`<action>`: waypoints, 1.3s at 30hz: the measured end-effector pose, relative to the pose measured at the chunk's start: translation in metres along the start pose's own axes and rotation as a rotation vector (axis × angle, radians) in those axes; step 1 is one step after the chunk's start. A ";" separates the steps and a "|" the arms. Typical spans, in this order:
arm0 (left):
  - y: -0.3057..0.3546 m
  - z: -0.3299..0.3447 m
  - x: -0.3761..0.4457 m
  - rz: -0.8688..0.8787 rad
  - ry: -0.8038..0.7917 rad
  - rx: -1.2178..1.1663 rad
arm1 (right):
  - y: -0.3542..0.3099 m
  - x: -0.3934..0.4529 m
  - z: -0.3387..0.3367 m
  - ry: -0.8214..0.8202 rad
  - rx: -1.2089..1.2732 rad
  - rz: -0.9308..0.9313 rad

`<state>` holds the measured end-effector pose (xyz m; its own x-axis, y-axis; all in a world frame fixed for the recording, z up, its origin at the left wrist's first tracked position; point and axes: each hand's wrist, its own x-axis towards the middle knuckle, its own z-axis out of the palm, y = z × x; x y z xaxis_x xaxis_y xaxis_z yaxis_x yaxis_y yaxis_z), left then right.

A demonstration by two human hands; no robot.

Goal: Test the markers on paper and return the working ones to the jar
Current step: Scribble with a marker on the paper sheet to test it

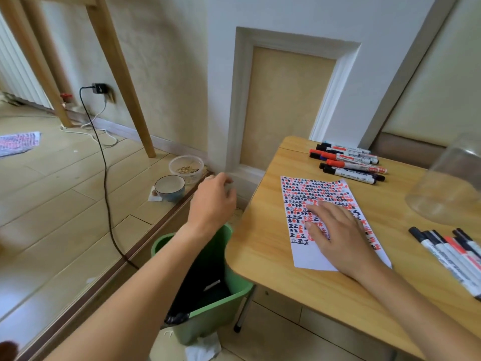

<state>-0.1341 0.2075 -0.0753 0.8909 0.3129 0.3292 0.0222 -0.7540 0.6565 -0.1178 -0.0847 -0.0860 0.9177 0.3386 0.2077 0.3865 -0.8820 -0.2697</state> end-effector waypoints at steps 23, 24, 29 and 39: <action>0.096 0.093 -0.003 0.408 -0.475 0.338 | 0.031 0.026 -0.057 -0.051 0.236 0.019; 0.096 0.094 -0.002 0.407 -0.486 0.351 | 0.038 0.037 -0.060 -0.037 0.246 0.028; 0.094 0.097 -0.002 0.398 -0.512 0.393 | 0.074 0.097 -0.053 0.164 0.157 0.078; 0.093 0.100 -0.004 0.401 -0.502 0.408 | 0.094 0.142 -0.029 0.228 -0.137 0.037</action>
<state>-0.0901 0.0783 -0.0833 0.9634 -0.2565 0.0775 -0.2674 -0.9390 0.2164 0.0466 -0.1293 -0.0548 0.8808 0.2361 0.4105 0.3225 -0.9338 -0.1549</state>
